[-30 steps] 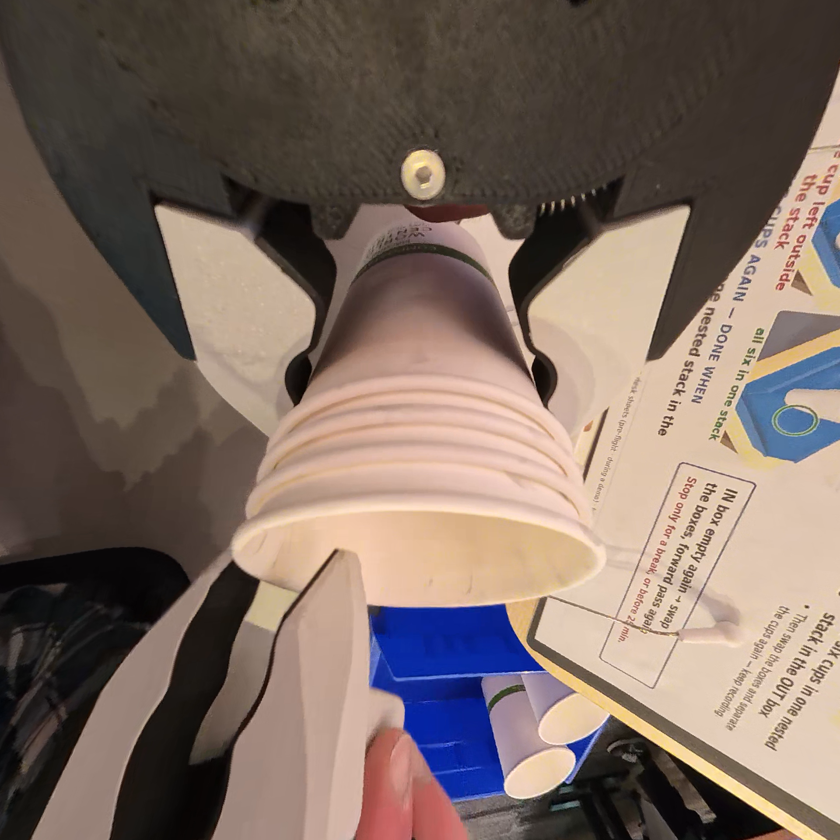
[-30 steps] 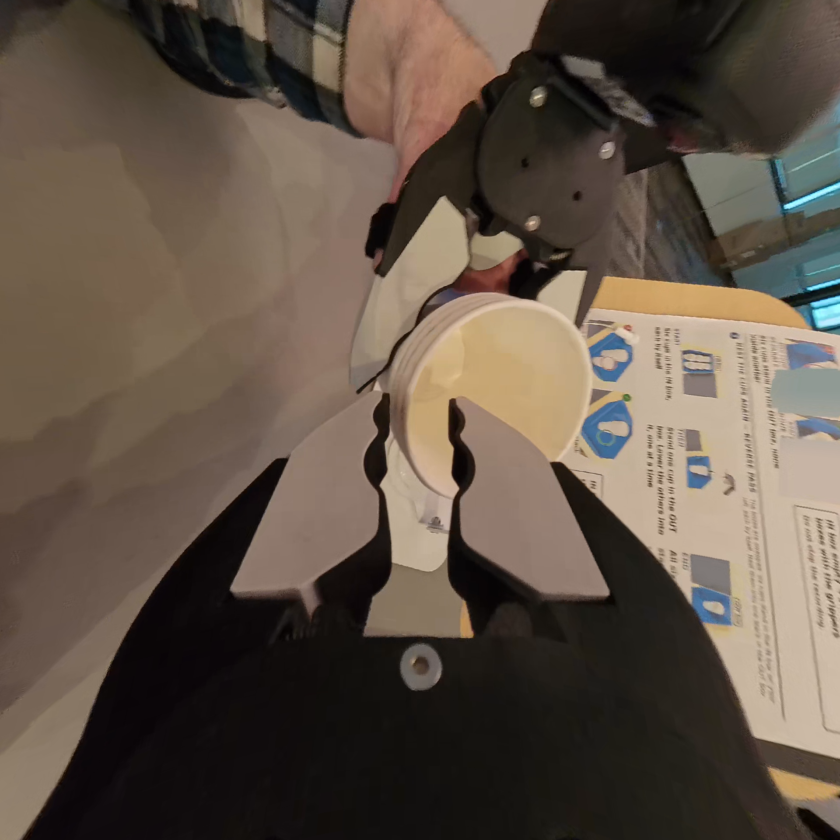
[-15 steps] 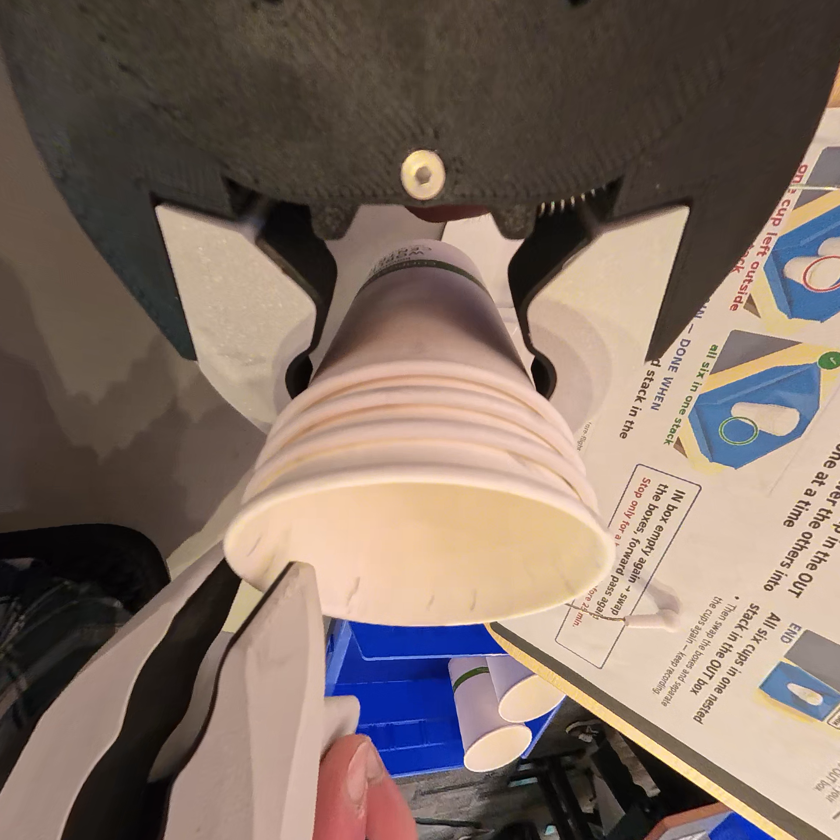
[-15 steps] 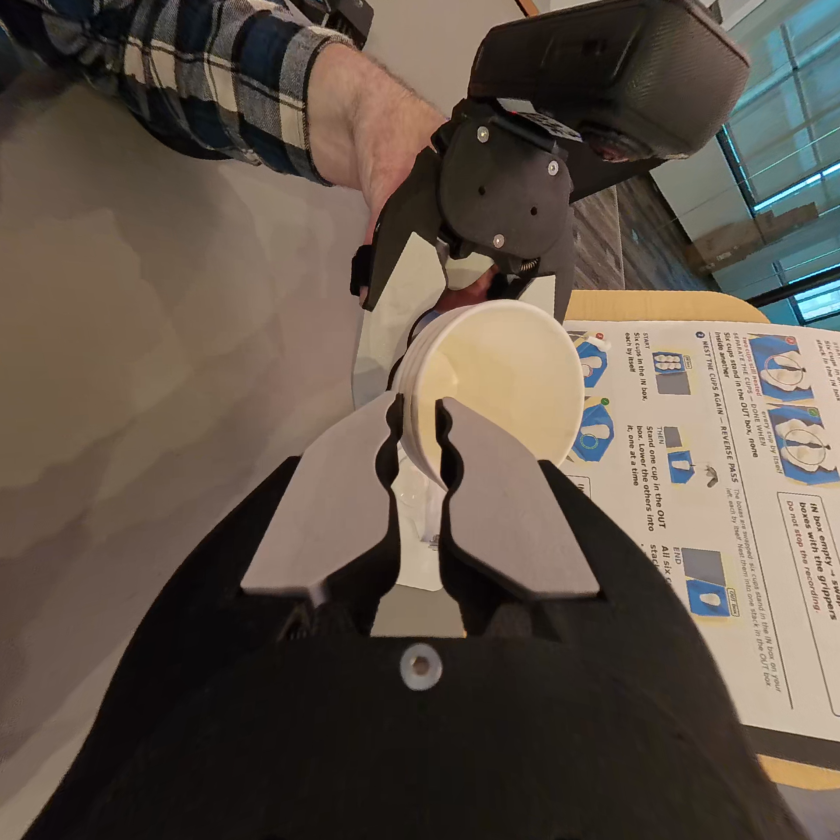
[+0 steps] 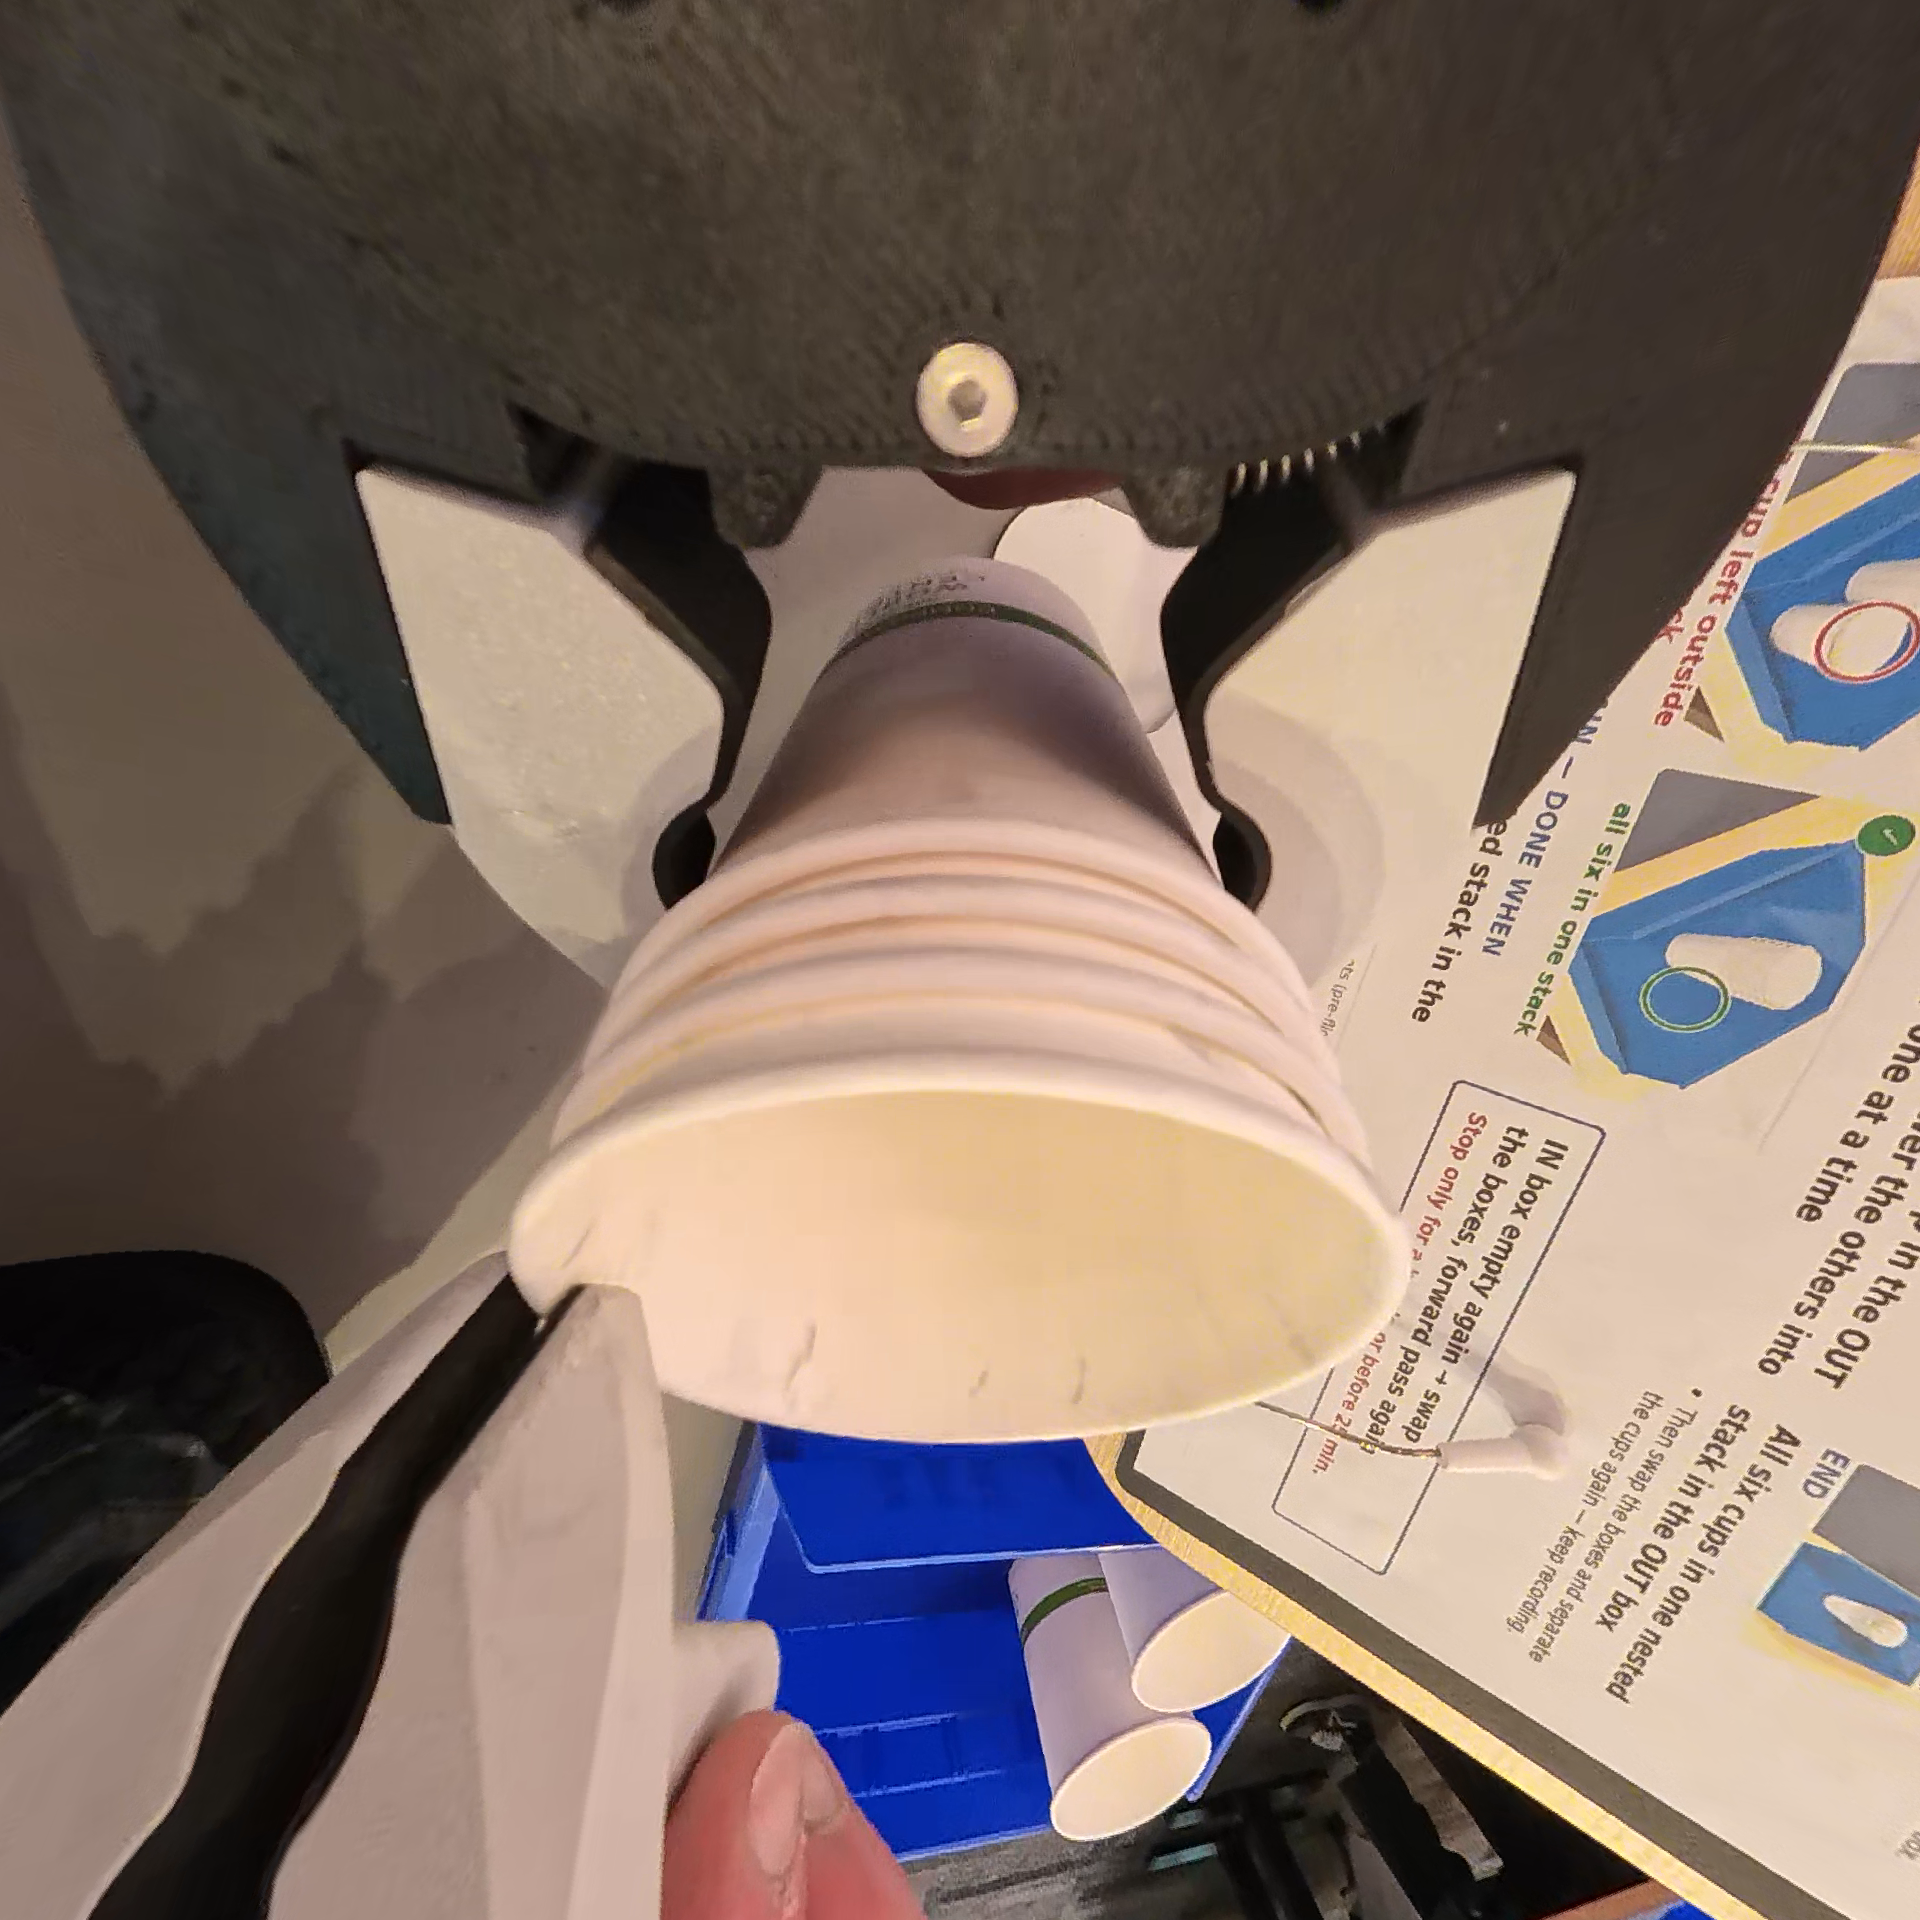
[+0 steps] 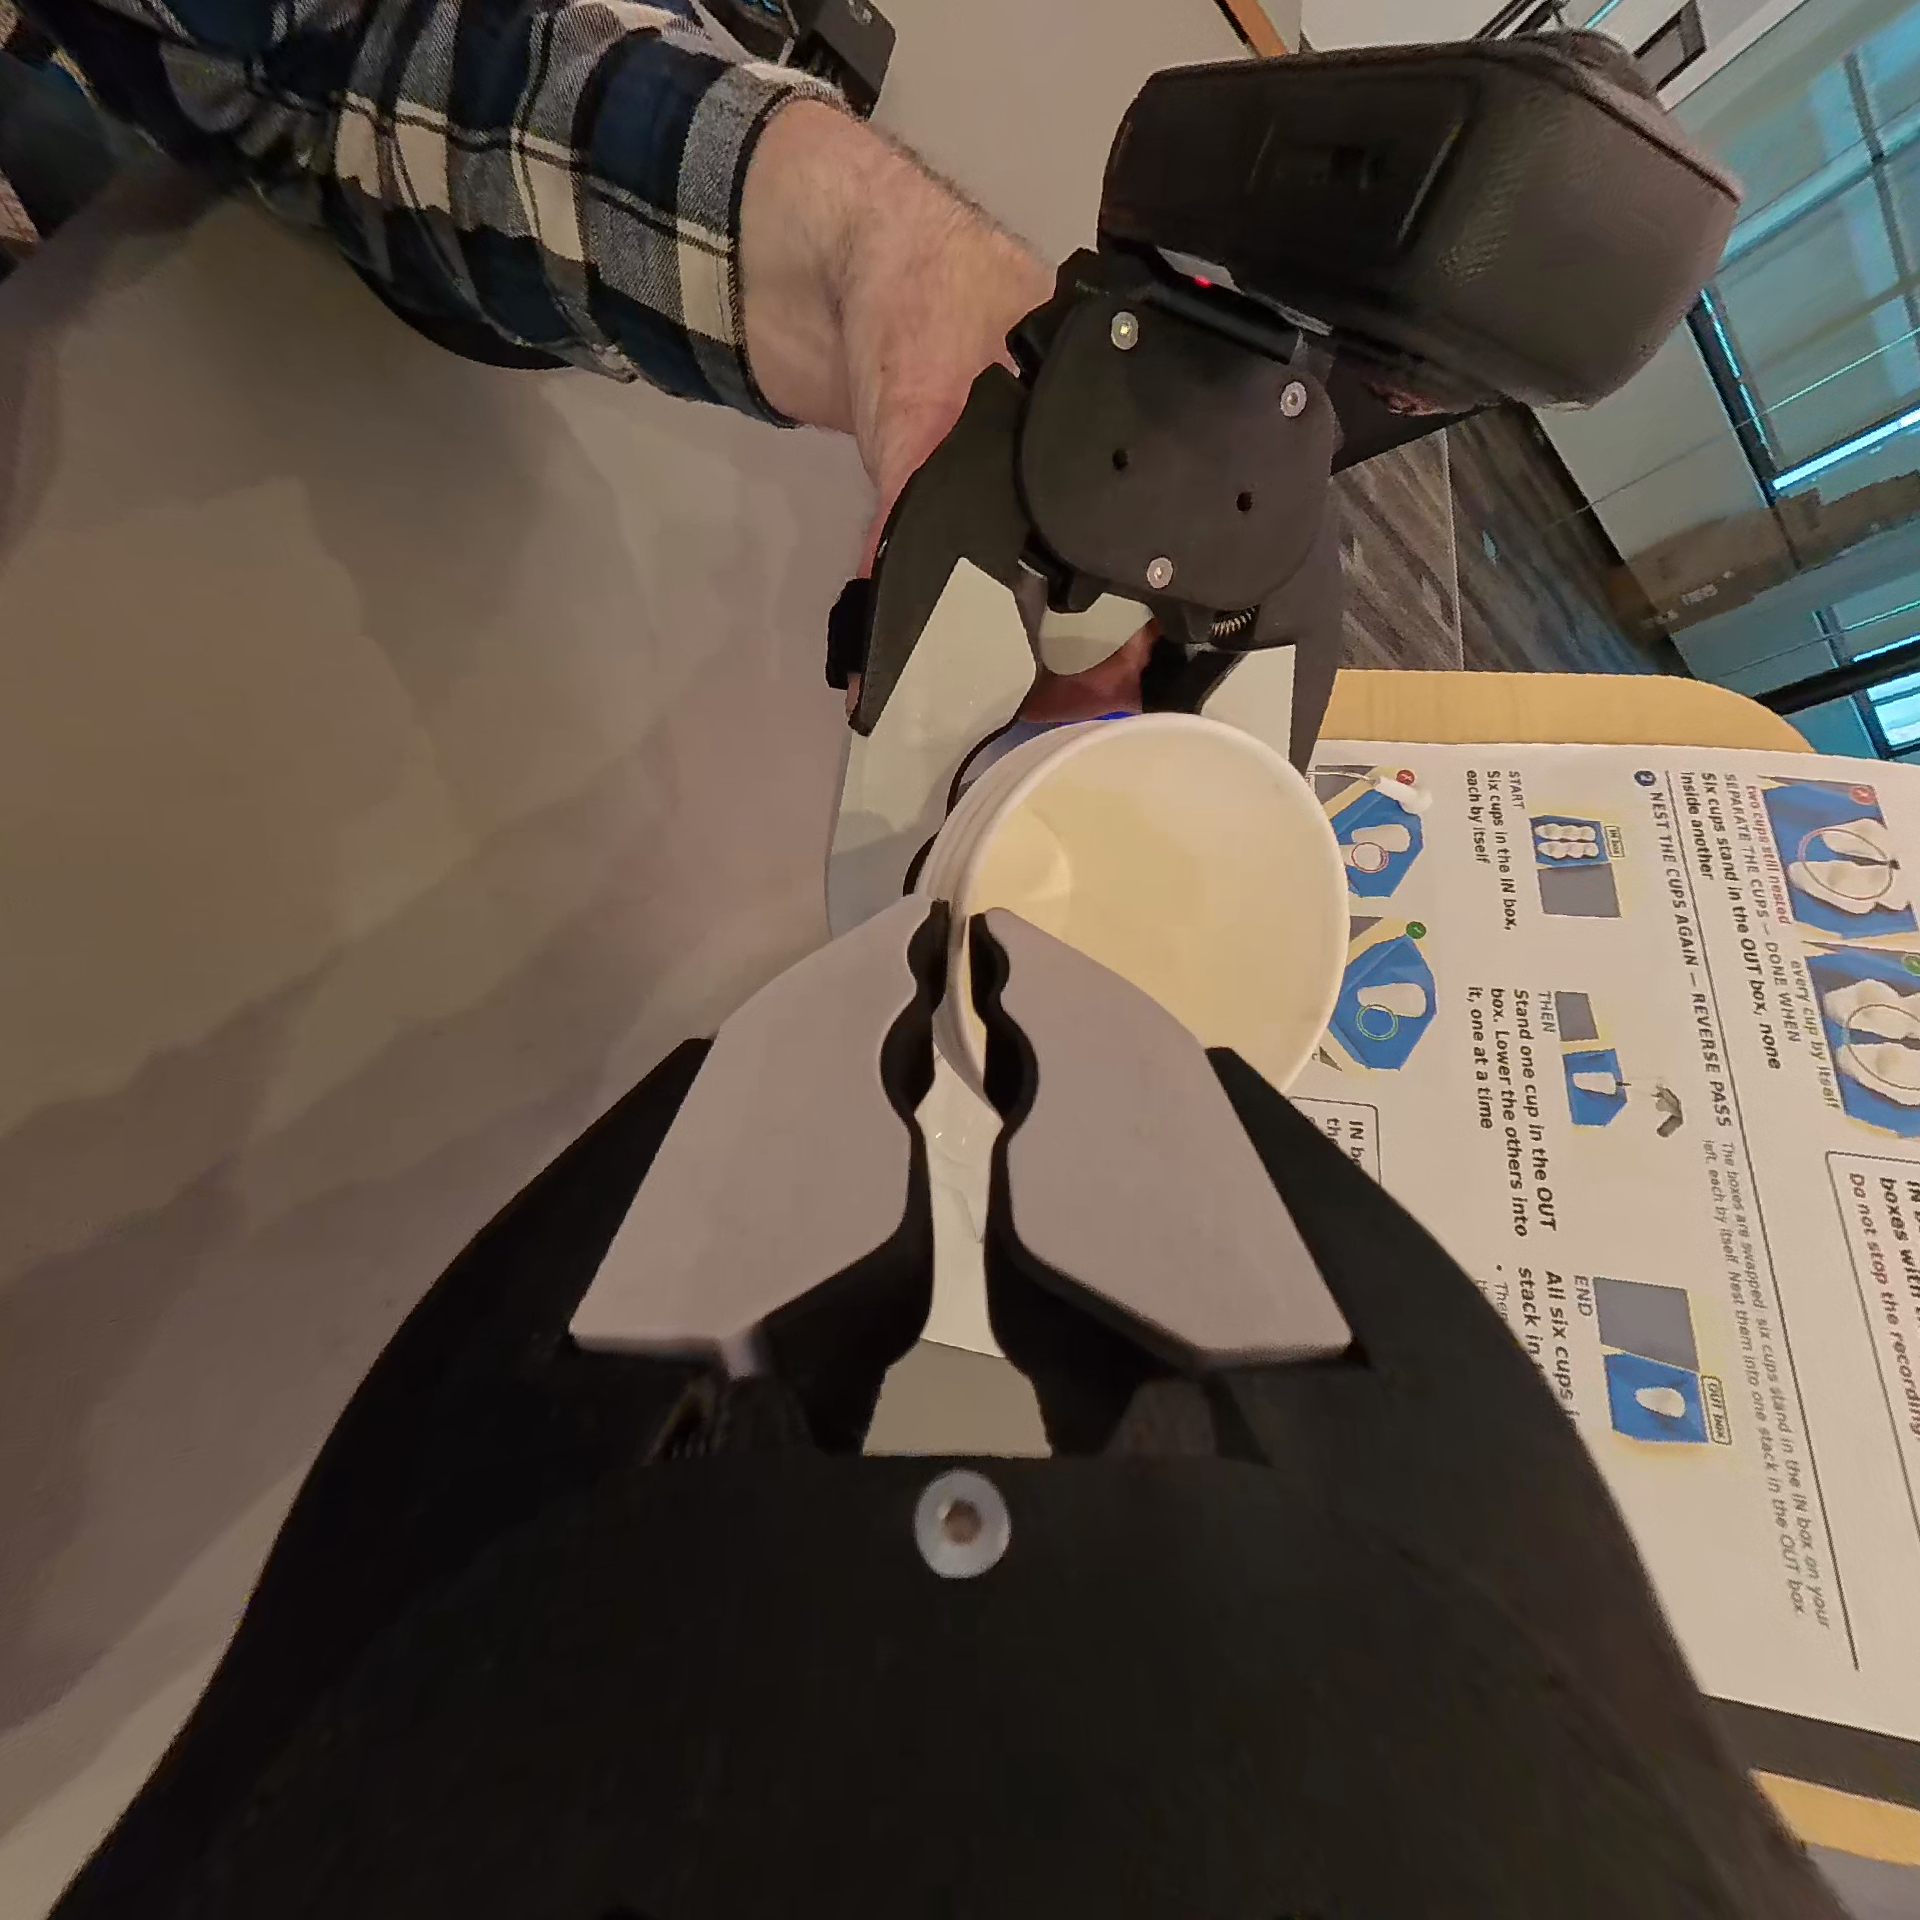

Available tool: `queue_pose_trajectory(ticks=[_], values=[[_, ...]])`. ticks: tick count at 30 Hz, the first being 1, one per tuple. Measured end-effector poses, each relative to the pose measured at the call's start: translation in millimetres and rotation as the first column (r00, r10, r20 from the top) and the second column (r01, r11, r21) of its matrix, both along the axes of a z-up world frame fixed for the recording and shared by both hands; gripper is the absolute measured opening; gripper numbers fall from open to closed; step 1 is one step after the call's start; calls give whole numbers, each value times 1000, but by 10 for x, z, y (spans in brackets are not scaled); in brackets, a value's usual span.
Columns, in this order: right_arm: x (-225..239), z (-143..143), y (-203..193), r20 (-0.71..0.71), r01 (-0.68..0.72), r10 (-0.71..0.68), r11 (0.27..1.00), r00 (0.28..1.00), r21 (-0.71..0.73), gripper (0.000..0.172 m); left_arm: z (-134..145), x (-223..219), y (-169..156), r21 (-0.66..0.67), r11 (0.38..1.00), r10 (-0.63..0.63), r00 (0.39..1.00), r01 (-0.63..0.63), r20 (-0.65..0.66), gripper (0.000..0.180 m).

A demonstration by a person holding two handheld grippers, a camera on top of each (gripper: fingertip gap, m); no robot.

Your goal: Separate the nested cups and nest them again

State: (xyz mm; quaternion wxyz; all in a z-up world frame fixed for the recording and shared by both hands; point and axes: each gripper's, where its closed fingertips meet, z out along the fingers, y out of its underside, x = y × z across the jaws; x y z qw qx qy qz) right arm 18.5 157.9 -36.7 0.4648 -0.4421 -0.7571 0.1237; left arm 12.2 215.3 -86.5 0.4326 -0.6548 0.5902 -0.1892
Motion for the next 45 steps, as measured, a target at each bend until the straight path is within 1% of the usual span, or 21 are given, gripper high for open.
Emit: queue_pose_trajectory(ticks=[5,16,27,36,45], values=[[-8,-4,8,3,5,-6,1000,1000,18,3,-6,-9,15,3,1000,8,1000,-8,-4,96],[15,142,8,-47,24,-21,997,999,68,3,-5,-6,26,-2,1000,11,1000,-11,4,95],[263,540,47,-173,103,-79,986,982,133,2,-84,31,36,-14,1000,6,1000,-6,-9,95],[277,525,84,-171,108,-85,985,982,133,2,-109,44,38,-23,1000,3,1000,-3,-8,95],[375,675,101,-220,142,-104,977,970,162,2,-125,49,60,-30,1000,8,1000,-8,-3,95]])
